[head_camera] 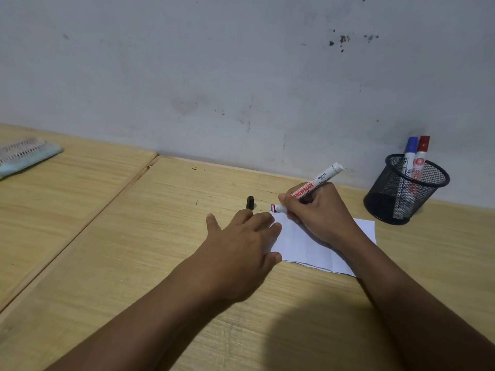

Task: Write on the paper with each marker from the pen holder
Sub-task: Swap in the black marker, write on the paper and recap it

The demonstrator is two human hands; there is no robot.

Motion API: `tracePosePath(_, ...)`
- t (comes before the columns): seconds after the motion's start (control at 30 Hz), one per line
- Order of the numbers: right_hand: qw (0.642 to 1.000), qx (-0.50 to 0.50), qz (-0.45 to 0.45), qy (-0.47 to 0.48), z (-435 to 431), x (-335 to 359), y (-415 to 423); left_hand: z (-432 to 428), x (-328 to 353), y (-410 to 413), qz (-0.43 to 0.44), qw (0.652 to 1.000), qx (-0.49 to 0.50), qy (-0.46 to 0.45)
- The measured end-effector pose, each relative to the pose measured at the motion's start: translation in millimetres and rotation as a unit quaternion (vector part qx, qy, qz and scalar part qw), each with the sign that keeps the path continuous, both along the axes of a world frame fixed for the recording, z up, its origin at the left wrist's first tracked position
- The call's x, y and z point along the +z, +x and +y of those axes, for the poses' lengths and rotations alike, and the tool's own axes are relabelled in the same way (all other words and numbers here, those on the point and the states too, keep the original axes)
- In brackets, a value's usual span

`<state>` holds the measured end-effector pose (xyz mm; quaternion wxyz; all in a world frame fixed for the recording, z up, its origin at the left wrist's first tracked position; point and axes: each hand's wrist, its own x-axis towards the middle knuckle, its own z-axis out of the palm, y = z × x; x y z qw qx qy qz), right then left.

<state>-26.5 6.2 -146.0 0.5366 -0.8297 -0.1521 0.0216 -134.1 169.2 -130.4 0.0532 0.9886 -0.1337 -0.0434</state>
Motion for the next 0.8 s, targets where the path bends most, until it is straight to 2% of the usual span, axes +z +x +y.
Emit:
tracePosePath(0.1,0.996,-0.018,0.037,0.084,-3.3,2.8,0.2,0.2,1.9,0.9,-0.003,1.000,0.005,-0.011)
tracePosePath(0.23,0.986,-0.019,0.090,0.140,-9.5,11.2,-1.0,-0.8,6.5,3.8,0.013,0.997,0.032,-0.063)
tracePosePath(0.37,0.949,-0.009,0.174,0.262,-17.1,32.1,-3.4,-4.6,14.1,0.6,0.017,0.995,0.053,-0.077)
tracePosePath(0.43,0.924,-0.019,0.164,0.345,-22.3,45.1,-4.5,-5.1,15.4,-2.4,0.014,0.995,0.062,-0.080)
tracePosePath(0.5,0.919,-0.015,0.131,0.371,-27.2,58.3,-8.3,-3.5,12.3,-3.8,0.007,0.992,0.076,-0.105)
tracePosePath(0.57,0.923,-0.005,0.105,0.369,-32.0,70.5,-14.5,-2.1,11.8,-1.5,-0.023,0.975,0.112,-0.192)
tracePosePath(0.63,0.928,-0.002,0.084,0.363,-37.1,80.8,-20.2,-0.1,16.1,10.3,-0.084,0.942,0.169,-0.277)
tracePosePath(0.7,0.930,-0.005,0.070,0.360,-40.3,87.6,-25.7,3.5,22.2,27.7,-0.099,0.937,0.218,-0.255)
tracePosePath(0.8,0.936,-0.008,0.052,0.349,-45.0,93.3,-35.0,7.7,27.5,44.7,-0.051,0.958,0.243,-0.144)
